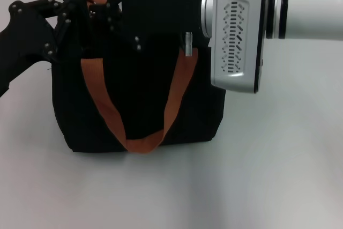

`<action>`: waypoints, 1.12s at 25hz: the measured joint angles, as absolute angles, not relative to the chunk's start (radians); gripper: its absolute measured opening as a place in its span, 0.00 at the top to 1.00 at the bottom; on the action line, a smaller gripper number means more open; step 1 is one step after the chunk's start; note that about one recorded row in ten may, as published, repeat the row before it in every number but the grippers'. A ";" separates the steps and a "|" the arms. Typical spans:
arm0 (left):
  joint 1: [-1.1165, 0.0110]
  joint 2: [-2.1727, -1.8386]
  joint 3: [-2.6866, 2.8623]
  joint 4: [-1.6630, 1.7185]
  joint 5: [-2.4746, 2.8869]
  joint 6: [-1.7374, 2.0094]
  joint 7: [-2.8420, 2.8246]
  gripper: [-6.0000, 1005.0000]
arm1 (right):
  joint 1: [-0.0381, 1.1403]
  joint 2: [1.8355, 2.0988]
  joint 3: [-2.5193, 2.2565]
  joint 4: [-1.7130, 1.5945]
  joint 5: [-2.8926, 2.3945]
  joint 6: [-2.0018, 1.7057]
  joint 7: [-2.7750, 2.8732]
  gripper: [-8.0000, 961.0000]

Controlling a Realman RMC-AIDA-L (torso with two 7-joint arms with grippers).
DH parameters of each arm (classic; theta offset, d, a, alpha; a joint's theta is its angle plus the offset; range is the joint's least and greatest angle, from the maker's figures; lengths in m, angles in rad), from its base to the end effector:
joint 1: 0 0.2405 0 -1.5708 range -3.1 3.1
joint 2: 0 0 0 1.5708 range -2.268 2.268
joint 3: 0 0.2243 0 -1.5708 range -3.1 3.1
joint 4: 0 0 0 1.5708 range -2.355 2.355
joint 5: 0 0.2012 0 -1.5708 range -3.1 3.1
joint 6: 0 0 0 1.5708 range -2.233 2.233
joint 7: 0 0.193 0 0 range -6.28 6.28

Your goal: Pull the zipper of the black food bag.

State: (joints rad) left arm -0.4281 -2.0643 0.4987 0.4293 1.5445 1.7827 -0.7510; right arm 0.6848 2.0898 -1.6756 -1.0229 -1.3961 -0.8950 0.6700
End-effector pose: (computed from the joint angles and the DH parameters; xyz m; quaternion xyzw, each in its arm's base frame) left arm -0.2003 0.3110 0.0418 -0.8260 -0.0219 -0.4515 0.3367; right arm 0.0087 0.3574 -0.0971 -0.8713 -0.3900 0.1864 0.2322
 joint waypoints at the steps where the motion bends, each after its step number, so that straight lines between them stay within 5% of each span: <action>1: -0.429 -2.065 0.499 0.429 1.545 1.783 -0.751 0.90 | 0.676 2.090 -1.675 -1.034 -1.427 -0.896 0.674 0.99; 28: -0.426 -2.060 0.498 0.417 1.545 1.783 -0.752 0.89 | 0.524 2.090 -1.675 -1.263 -1.651 -0.915 0.730 1.00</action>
State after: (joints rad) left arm -0.4264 -2.0605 0.4985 0.4172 1.5454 1.7833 -0.7517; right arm 0.5240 2.0901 -1.6750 -1.2625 -1.6511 -0.9146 0.7297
